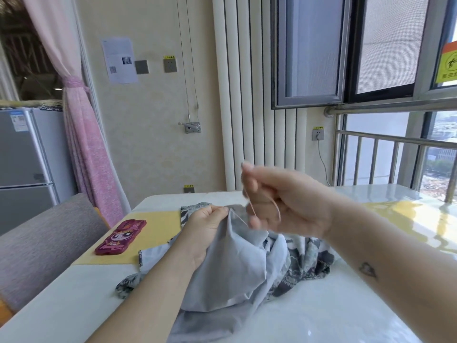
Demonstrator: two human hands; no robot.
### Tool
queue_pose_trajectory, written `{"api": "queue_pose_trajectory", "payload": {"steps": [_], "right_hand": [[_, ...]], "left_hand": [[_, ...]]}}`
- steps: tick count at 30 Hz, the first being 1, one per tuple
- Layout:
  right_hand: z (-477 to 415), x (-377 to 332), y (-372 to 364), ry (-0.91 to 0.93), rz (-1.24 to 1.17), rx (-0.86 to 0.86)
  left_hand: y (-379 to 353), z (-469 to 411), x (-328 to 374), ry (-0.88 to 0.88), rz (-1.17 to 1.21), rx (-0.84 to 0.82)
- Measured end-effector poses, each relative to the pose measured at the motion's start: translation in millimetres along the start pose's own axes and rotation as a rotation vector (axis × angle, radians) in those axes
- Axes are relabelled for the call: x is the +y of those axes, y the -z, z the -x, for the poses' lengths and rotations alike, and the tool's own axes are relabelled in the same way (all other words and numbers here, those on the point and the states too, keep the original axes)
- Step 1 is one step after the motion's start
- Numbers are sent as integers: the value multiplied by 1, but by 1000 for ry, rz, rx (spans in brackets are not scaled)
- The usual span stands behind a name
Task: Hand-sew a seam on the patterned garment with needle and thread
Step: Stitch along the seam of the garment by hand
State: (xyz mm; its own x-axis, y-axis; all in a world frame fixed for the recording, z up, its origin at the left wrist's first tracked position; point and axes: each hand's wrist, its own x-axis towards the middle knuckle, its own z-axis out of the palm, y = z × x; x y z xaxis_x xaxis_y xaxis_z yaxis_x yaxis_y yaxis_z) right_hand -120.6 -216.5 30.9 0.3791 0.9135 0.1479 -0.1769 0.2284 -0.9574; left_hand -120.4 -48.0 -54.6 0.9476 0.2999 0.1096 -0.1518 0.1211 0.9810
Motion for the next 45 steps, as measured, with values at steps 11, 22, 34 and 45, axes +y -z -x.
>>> {"api": "queue_pose_trajectory", "payload": {"steps": [11,22,34,45], "right_hand": [[-1,26,12,-101,1337,534],[-14,51,28,261,1216,668],[-6,32,10,330,-124,230],[12,42,26,-410,194,-107]], "left_hand": [[7,6,1,-98,-114,13],[12,7,0,-203,-237,-82],[12,-4,-10,-130,-183,-14],[21,-16,-13,-139,-146,103]]}}
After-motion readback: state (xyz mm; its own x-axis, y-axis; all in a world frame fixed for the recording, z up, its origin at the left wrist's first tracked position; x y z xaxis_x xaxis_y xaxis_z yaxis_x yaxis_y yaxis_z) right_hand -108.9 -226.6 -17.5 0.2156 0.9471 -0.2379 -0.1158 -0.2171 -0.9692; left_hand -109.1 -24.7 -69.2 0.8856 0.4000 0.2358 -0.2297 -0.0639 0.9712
